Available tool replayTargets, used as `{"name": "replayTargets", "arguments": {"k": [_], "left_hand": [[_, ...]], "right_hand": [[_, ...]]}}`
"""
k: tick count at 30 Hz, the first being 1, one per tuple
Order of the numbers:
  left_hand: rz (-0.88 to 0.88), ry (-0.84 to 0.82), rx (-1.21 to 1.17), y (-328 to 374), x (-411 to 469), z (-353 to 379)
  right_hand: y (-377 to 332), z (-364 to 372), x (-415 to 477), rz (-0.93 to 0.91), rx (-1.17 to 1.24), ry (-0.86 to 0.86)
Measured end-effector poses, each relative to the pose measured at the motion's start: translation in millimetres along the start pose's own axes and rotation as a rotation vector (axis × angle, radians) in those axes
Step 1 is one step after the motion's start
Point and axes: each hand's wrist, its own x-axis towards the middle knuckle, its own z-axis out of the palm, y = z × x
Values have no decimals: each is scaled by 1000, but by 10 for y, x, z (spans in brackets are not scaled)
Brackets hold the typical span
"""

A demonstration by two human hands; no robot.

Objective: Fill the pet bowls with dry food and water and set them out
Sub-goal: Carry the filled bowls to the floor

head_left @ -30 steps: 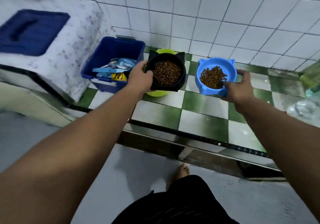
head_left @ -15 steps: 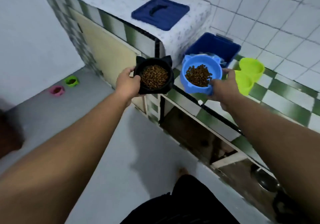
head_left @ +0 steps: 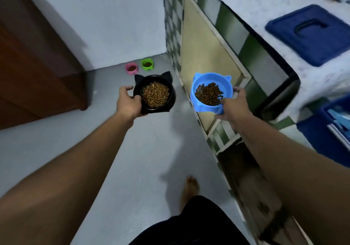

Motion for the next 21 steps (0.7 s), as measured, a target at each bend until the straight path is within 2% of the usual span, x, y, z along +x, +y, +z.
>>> {"name": "replayTargets", "arguments": {"k": [5, 10, 21], "left_hand": [[-78, 135, -5, 27, 636, -193], [-86, 225, -11, 146, 1286, -393], [-202, 266, 103, 326, 3442, -731]], "right_hand": [[-330, 776, 803, 43, -107, -152], [-616, 1604, 1447, 57, -196, -230], [-851, 3344, 2866, 101, -338, -197]]}}
